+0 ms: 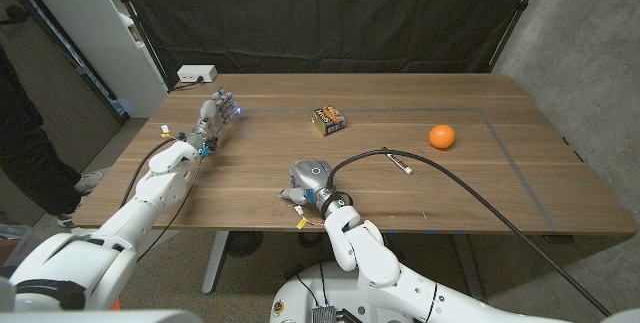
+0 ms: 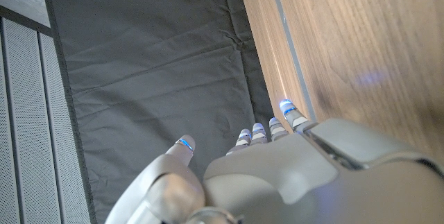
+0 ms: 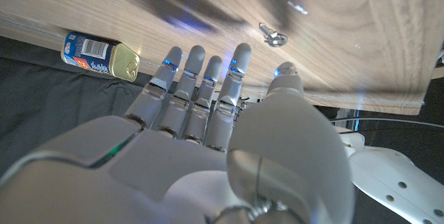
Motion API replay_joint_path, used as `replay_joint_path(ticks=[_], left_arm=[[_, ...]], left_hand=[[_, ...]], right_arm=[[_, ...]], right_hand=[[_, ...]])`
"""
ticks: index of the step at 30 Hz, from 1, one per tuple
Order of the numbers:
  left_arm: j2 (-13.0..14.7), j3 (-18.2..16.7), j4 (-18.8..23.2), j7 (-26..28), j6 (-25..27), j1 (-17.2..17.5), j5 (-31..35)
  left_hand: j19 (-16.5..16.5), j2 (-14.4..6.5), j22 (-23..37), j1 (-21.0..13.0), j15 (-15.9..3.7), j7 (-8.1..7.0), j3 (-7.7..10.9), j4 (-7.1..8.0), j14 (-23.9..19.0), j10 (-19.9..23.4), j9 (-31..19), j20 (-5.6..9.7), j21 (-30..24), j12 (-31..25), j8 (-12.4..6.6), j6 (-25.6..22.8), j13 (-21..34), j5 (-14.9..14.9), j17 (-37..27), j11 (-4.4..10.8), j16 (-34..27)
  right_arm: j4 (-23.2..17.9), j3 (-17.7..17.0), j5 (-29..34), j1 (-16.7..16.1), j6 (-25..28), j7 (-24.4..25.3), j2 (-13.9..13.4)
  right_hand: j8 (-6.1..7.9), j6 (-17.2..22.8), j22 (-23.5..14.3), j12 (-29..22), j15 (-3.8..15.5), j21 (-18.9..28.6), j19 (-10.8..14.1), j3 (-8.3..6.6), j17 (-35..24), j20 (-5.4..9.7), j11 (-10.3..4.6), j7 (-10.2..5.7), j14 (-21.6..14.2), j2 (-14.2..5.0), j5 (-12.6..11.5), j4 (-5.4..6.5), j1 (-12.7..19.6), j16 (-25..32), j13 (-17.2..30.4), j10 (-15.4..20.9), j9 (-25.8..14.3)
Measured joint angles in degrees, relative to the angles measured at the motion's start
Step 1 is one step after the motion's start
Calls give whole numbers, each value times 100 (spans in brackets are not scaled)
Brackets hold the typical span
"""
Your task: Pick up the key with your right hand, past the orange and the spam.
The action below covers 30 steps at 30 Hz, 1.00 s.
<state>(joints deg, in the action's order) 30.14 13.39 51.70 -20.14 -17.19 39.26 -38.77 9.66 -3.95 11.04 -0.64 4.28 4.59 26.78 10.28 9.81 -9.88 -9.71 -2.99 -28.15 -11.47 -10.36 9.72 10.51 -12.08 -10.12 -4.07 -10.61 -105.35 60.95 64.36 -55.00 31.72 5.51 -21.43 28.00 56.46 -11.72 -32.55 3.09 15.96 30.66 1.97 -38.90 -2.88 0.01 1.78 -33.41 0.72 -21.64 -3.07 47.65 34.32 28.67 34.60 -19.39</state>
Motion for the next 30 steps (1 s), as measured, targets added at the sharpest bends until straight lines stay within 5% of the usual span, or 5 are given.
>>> replay_joint_path(ticks=[13, 30], left_arm=[[-55, 19, -94, 24, -27, -68, 31], [-32, 15, 40, 135, -28, -17, 36]], left_hand=[[0, 0, 0, 0, 0, 0, 0, 0, 0, 0, 0, 0, 44, 0, 0, 0, 0, 0, 0, 0, 0], [0, 0, 0, 0, 0, 0, 25, -25, 0, 0, 0, 0, 44, 0, 0, 0, 0, 0, -1, 0, 0]], right_arm=[[-49, -48, -120, -28, -184, 33, -28], [18, -30, -137, -82, -200, -6, 13]], right_hand=[[-133, -121, 27, -30, 8, 0, 31, -57, 0, -30, 0, 48, -8, -219, -133, -57, 205, -128, -53, 0, 159], [-178, -27, 27, -29, 8, 0, 30, -33, 0, -30, 20, -45, -7, -218, -189, -32, 206, -213, -79, -45, 290]])
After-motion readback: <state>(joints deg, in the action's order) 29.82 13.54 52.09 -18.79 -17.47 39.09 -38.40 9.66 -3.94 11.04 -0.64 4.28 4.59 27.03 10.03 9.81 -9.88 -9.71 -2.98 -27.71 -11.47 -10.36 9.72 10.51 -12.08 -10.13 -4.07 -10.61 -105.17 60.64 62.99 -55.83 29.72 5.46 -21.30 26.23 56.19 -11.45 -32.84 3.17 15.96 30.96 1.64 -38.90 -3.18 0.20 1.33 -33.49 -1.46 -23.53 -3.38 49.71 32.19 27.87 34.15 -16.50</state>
